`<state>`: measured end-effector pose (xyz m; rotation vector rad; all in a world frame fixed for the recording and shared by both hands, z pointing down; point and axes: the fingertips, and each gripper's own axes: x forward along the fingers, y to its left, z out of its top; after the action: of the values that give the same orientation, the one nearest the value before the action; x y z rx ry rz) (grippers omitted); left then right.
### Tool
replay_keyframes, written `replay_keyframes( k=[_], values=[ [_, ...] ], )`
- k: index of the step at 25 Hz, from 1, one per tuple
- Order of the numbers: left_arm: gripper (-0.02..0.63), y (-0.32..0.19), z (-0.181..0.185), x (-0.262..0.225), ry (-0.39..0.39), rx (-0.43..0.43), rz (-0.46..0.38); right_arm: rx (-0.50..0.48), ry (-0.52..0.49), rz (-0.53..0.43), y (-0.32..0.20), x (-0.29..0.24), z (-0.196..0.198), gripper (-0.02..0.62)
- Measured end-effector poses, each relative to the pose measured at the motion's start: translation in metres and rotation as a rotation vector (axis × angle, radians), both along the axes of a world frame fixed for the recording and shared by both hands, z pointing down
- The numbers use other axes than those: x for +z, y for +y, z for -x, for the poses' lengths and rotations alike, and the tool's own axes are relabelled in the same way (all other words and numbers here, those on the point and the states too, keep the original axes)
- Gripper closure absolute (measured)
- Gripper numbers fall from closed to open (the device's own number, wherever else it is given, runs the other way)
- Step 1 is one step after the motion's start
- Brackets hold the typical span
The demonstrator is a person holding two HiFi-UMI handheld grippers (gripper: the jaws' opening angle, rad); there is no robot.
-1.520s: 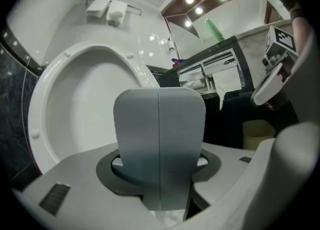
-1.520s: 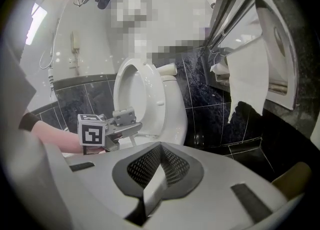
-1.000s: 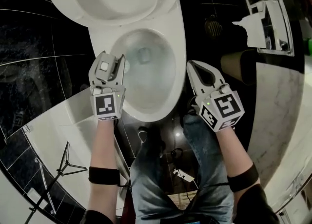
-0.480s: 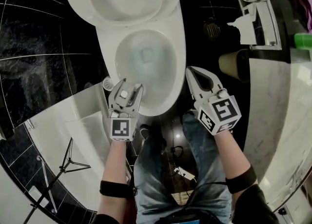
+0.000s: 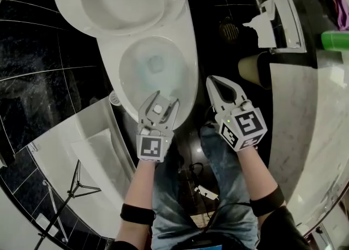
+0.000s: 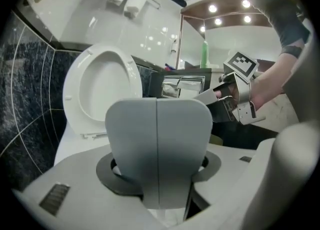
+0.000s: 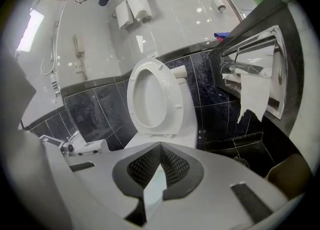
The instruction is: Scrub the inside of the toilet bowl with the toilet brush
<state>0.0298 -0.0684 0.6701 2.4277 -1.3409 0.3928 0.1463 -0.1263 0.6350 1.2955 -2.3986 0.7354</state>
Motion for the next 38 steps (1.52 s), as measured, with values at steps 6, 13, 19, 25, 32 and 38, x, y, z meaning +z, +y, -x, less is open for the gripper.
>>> replay_keyframes(
  k=[6,13,19,25,32,38],
  values=[
    [0.359,-0.026,-0.045,0.005,-0.008,0.032,-0.024,0.024,0.000,-0.001,-0.017,0.004,-0.022,0.591],
    [0.360,-0.092,-0.061,0.007,0.013,-0.008,-0.074,0.045,0.005,-0.027,-0.042,0.015,-0.047,0.591],
    [0.360,-0.152,-0.085,0.007,0.025,0.001,-0.142,0.041,0.005,-0.055,-0.062,0.019,-0.055,0.591],
    [0.360,-0.210,-0.076,-0.013,0.018,-0.030,-0.224,0.039,0.008,-0.057,-0.068,0.027,-0.062,0.591],
    [0.360,-0.227,-0.038,-0.026,-0.034,-0.079,-0.294,0.022,0.007,-0.039,-0.058,0.030,-0.052,0.591],
    [0.360,-0.226,0.016,-0.033,-0.149,-0.139,-0.336,0.011,0.008,-0.048,-0.058,0.026,-0.040,0.591]
  ],
)
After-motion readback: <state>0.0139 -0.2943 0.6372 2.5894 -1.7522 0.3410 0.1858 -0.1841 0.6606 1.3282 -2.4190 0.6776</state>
